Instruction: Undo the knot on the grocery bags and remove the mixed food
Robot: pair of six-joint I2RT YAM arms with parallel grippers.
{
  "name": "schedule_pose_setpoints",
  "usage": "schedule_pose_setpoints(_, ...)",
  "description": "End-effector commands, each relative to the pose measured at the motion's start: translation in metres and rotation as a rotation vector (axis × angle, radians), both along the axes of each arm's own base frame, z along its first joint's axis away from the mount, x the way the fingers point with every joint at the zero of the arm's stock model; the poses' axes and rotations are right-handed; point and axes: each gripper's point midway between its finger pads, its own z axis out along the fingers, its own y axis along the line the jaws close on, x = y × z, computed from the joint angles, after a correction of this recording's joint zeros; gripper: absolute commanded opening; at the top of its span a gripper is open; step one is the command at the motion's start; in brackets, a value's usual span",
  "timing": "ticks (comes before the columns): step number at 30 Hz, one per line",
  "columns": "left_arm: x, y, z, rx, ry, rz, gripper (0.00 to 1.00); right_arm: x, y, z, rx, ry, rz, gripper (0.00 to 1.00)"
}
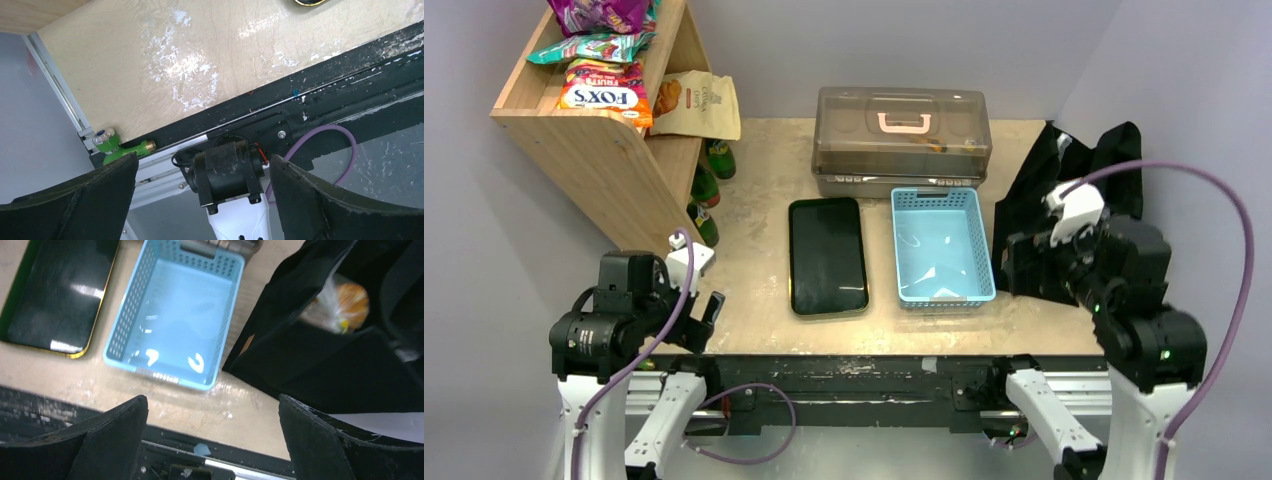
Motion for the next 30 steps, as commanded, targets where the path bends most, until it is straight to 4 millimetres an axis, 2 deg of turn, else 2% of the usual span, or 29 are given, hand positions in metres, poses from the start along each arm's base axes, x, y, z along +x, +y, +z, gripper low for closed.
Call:
schedule_pose_setpoints(1, 0.005, -0.007, 0.017, -0.041, -0.047, -0.008, 1.00, 0.043, -0.017, 0.064, 0.046, -0.115, -0.181, 0.99)
schedule_pose_setpoints(3, 0.008, -0.008, 0.020, -0.044, -0.053, -0.008, 1.00, 0.062, -0.039, 0.082, 0.009, -0.129, -0.327, 0.99)
schedule_pose_setpoints(4, 0.011, -0.007, 0.021, -0.042, -0.060, 0.000, 1.00, 0.071, -0.044, 0.087, -0.005, -0.125, -0.357, 0.99)
schedule_pose_setpoints(6, 0.014, -0.007, 0.024, -0.043, -0.076, 0.008, 1.00, 0.084, -0.043, 0.100, -0.001, -0.146, -0.360, 0.99)
schedule_pose_setpoints(9, 0.018, -0.006, 0.026, -0.042, -0.089, 0.012, 1.00, 0.104, -0.044, 0.096, -0.008, -0.109, -0.379, 0.99)
schedule_pose_setpoints(17, 0.022, -0.007, 0.026, -0.047, -0.118, 0.010, 1.00, 0.147, -0.059, 0.060, -0.058, 0.016, -0.463, 0.99)
schedule_pose_setpoints(21, 0.025, -0.008, 0.026, -0.053, -0.122, 0.004, 1.00, 0.156, -0.072, 0.021, -0.008, 0.151, -0.523, 0.99)
schedule_pose_setpoints(28, 0.033, -0.010, 0.026, -0.051, -0.126, -0.009, 1.00, 0.171, -0.073, -0.034, 0.052, 0.298, -0.501, 0.97)
schedule_pose_setpoints(30, 0.035, -0.010, 0.026, -0.053, -0.123, -0.012, 1.00, 0.174, -0.080, -0.055, 0.053, 0.350, -0.515, 0.95)
